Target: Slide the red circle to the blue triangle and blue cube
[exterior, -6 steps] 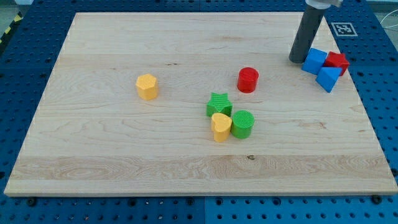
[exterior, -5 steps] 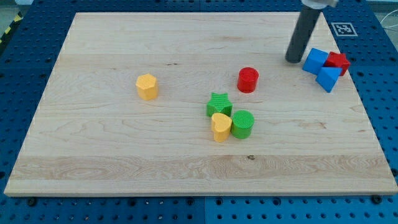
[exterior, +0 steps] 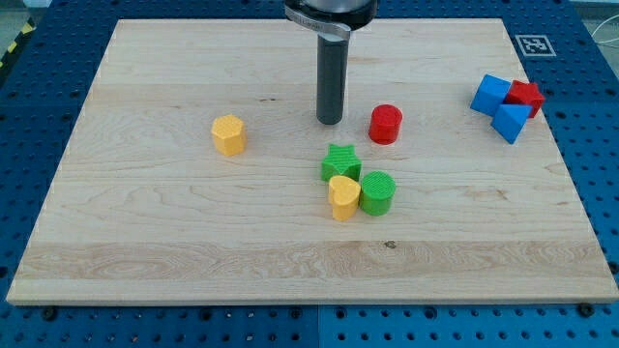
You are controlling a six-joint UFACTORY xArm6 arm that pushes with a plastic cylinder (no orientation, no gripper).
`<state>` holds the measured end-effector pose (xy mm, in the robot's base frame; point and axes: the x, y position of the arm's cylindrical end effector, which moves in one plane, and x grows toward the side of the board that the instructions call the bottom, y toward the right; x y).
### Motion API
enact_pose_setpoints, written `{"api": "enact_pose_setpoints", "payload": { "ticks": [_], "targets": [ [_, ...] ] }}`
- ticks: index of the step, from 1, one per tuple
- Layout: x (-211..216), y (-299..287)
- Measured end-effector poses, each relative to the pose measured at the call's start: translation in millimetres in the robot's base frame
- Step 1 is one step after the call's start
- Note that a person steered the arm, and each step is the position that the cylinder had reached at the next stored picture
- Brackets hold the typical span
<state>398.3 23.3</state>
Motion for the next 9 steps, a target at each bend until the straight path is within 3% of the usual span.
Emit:
{"api": "enact_pose_setpoints", "payload": {
  "ticks": [2,5,8,9],
  "targets": [
    [3,41],
    [35,38],
    [20,134],
    [22,127]
  ]
}}
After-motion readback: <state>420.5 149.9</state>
